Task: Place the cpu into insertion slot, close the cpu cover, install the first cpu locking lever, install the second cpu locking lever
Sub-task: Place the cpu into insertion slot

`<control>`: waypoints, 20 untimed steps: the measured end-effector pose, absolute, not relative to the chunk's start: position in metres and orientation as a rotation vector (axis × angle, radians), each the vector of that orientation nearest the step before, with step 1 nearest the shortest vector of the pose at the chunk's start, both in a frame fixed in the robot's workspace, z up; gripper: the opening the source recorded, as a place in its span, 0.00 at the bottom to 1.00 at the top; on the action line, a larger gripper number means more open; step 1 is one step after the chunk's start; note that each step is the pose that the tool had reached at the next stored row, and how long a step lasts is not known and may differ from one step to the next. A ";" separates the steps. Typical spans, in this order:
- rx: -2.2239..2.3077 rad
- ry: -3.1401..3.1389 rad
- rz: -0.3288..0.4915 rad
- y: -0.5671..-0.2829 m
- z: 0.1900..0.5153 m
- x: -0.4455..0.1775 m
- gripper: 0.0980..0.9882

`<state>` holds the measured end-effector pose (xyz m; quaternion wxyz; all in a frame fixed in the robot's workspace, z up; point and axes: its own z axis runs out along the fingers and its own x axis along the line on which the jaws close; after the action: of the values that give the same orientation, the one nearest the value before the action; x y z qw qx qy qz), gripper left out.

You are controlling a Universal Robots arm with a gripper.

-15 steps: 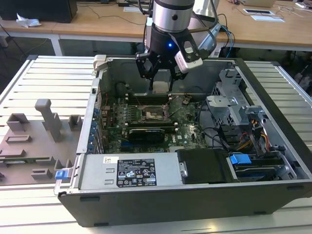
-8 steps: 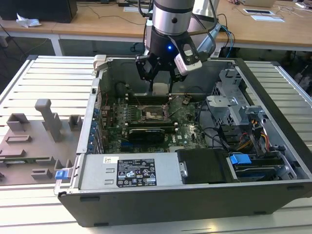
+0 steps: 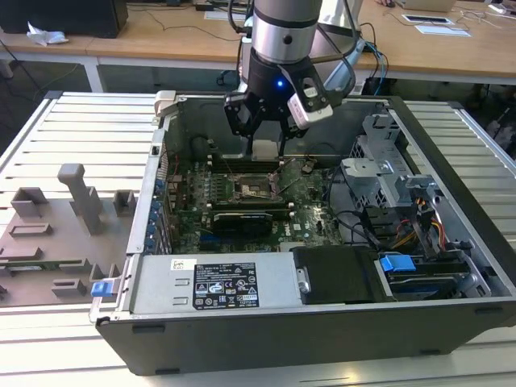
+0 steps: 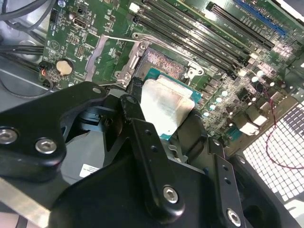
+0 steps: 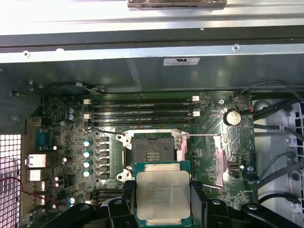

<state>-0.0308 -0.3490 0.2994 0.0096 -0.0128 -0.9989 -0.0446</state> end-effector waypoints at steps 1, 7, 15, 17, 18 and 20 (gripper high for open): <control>-0.040 -3.119 -0.139 -0.349 0.299 -0.031 0.50; -0.040 -3.119 -0.139 -0.349 0.296 -0.031 0.50; -0.040 -3.119 -0.139 -0.349 0.291 -0.031 0.50; -0.040 -3.119 -0.139 -0.349 0.290 -0.031 0.50; -0.040 -3.119 -0.139 -0.349 0.290 -0.031 0.50; -0.040 -3.119 -0.139 -0.349 0.288 -0.031 0.50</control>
<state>-0.0308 -0.3490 0.2878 0.0096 -0.0128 -0.9989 -0.0446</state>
